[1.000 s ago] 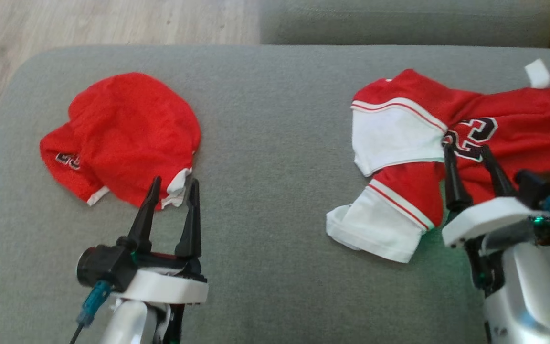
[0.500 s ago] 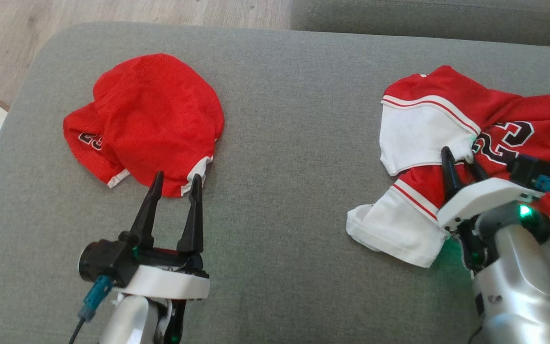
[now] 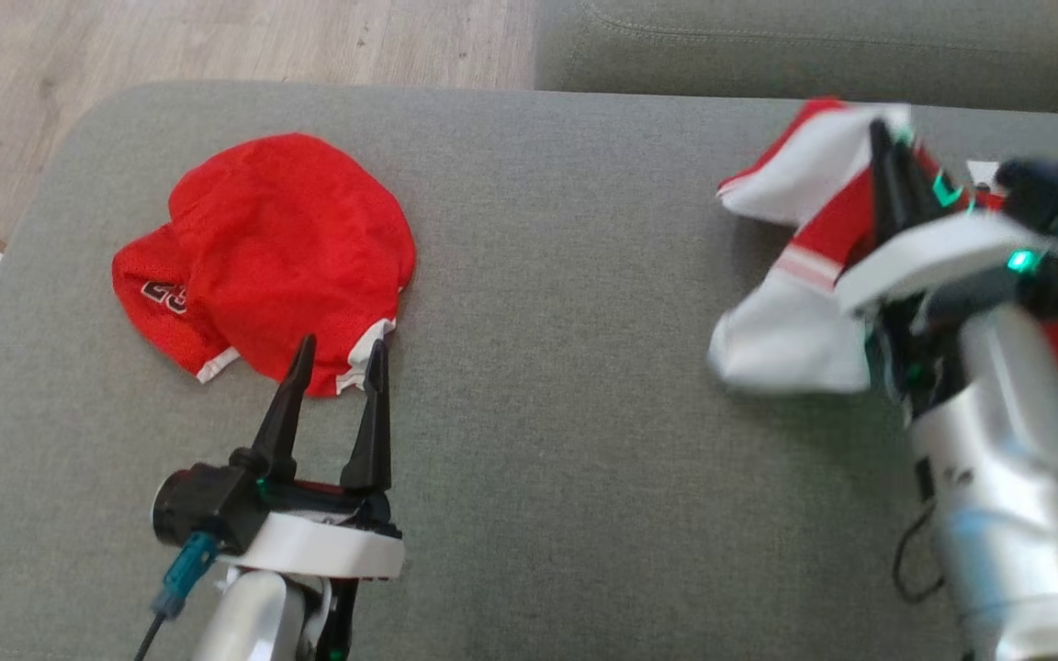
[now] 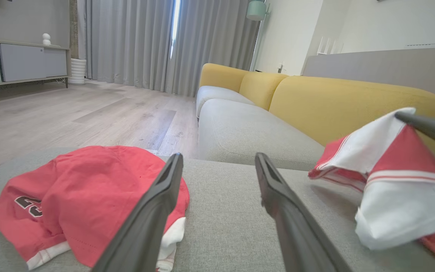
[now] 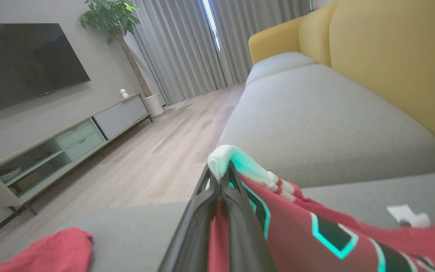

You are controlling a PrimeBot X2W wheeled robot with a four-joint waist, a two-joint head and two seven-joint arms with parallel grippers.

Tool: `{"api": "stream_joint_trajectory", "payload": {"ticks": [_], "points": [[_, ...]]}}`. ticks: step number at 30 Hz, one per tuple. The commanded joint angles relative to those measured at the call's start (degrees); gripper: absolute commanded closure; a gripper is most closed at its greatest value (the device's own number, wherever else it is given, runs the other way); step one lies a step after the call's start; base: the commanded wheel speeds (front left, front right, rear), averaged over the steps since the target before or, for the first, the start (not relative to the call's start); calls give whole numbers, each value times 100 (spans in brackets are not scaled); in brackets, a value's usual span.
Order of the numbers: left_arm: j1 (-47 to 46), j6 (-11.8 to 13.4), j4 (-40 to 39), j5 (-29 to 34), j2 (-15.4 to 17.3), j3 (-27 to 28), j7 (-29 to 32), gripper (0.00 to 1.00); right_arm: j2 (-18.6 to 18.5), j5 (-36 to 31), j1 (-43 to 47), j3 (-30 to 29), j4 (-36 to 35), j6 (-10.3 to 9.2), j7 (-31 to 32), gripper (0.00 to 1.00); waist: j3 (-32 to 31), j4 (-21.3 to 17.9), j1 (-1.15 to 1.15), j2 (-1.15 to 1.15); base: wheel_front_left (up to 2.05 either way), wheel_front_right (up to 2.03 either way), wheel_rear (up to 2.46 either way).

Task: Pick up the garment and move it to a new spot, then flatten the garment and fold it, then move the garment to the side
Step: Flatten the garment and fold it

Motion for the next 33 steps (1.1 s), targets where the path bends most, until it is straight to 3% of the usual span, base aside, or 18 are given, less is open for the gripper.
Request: {"api": "stream_joint_trajectory", "payload": {"ticks": [1, 6, 13, 14, 15, 19, 23, 33], "points": [[-104, -13, -169, -15, 32, 153, -54, 0, -15, 32, -375, 81, -273, -4, 50, 100, -1, 6, 0, 0, 0, 0, 0], [-147, -3, -228, -104, 32, 65, -54, 0, -346, -104, -1145, -383, -384, -4, 773, 100, 180, 192, 0, 0, 0, 0, 0], [-358, 16, -232, -242, 32, -68, -54, 0, -933, -879, -2272, -1107, 436, -4, 1189, 100, 612, 642, 0, 0, 0, 0, 0], [-394, 17, -228, -262, 32, -75, -54, 0, -1025, -1018, -2410, -1207, 646, -4, 1241, 74, 664, 706, 0, 0, 0, 0, 0], [-428, 18, -226, -286, 32, -79, -54, 0, -1109, -1166, -2524, -1315, 886, -4, 1320, 0, 709, 762, 0, 0, 0, 0, 0], [-515, 26, -223, -362, 32, -126, -54, 0, -1368, -1758, -2831, -1421, 1604, -4, 1267, 0, 808, 896, 0, 0, 0, 0, 0], [-533, 55, -209, -356, 32, -103, -54, 0, -1296, -1936, -2901, -1550, 2027, -4, 891, 0, 793, 838, 0, 0, 0, 0, 0], [-485, 55, -212, -244, 32, 64, -54, 0, -845, -1780, -2194, -580, 2194, -4, -454, 0, 425, 241, 0, 0, 0, 0, 0]]}}
